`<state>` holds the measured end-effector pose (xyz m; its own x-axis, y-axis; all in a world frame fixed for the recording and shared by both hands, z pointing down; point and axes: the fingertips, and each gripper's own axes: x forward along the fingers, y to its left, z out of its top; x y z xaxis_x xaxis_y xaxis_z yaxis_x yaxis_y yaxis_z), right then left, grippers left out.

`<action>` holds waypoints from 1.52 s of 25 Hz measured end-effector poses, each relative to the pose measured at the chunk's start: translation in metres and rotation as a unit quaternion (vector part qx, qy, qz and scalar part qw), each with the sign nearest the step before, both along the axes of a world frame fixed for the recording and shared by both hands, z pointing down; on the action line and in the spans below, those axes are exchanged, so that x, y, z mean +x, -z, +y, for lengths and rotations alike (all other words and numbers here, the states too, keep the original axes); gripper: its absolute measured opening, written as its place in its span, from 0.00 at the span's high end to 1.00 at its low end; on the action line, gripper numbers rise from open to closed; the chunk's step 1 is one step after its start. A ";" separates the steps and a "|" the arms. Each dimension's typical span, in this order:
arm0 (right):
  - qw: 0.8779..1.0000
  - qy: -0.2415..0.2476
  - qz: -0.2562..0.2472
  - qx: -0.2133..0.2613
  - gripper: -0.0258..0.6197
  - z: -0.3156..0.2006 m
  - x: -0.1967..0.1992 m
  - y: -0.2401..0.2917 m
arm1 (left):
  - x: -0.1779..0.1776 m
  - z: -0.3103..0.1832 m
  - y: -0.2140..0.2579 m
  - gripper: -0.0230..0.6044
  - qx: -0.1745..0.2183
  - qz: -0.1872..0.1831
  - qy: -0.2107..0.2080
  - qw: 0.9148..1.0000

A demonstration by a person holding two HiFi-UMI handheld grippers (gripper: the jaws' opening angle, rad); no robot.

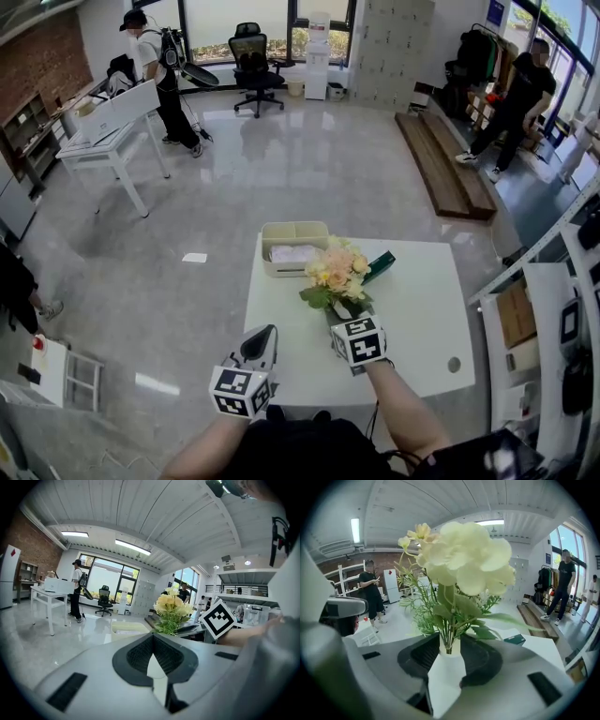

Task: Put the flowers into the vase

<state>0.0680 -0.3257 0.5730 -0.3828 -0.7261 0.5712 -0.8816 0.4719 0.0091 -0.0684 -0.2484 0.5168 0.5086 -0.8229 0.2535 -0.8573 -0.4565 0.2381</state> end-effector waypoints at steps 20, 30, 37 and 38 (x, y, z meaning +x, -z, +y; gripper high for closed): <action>0.998 0.001 -0.064 -0.018 0.86 0.044 0.010 0.023 | 0.014 -0.002 0.005 0.96 0.006 0.000 -0.016 1.000; 0.976 -0.084 -0.173 0.097 0.95 0.077 0.031 0.067 | 0.030 -0.001 0.010 0.96 0.014 -0.001 -0.030 0.999; 0.963 -0.101 -0.182 0.170 0.95 0.083 0.031 0.097 | 0.034 -0.001 0.016 0.96 0.023 0.002 -0.033 0.999; 0.963 -0.101 -0.182 0.173 0.95 0.084 0.030 0.099 | 0.033 -0.001 0.016 0.96 0.024 0.000 -0.032 0.999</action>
